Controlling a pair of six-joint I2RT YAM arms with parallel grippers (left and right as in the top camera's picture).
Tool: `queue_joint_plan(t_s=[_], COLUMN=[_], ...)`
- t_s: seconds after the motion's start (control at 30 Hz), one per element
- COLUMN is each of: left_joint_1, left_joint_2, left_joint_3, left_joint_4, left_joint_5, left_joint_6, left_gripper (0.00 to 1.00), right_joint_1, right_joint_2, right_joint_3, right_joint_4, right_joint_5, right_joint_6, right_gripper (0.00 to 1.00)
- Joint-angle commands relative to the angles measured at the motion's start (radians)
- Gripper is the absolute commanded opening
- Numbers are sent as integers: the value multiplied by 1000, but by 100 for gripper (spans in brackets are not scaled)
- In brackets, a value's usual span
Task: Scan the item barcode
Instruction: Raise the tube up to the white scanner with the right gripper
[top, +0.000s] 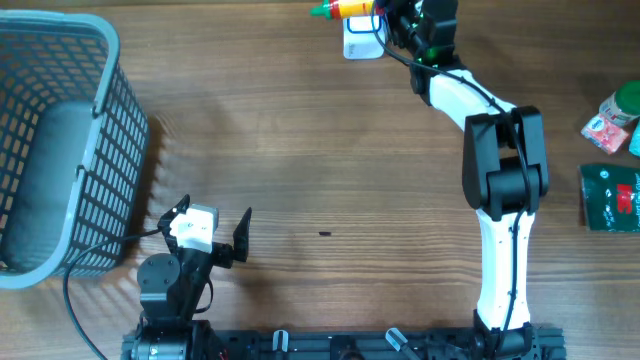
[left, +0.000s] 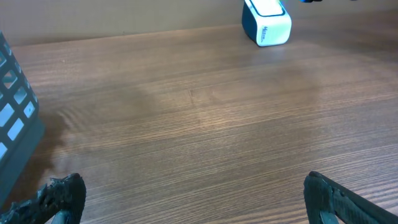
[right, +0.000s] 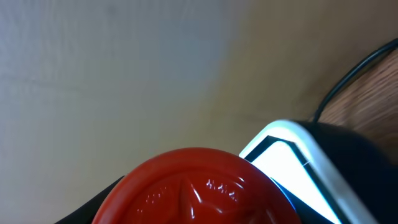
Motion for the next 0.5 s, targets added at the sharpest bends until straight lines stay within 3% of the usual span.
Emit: queue_joint_plan(t_s=[0.0, 0.3, 0.37, 0.47], left_joint_1=[-4, -4, -4, -4], left_joint_2=[-4, -4, -4, -4], left_joint_3=[-5, -5, -5, -5], left_joint_4=[3, 3, 3, 3], left_joint_5=[12, 12, 12, 12], left_joint_6=[15, 15, 15, 15], left_gripper=[100, 100, 100, 100], right_joint_1=[-29, -83, -84, -84], right_joint_2=[10, 42, 41, 31], right_joint_3=[48, 48, 50, 62], right_joint_4=[8, 96, 113, 126], right_joint_5=[25, -162, -212, -323], right_joint_6=[-3, -85, -134, -185], right_gripper=[50, 54, 58, 48])
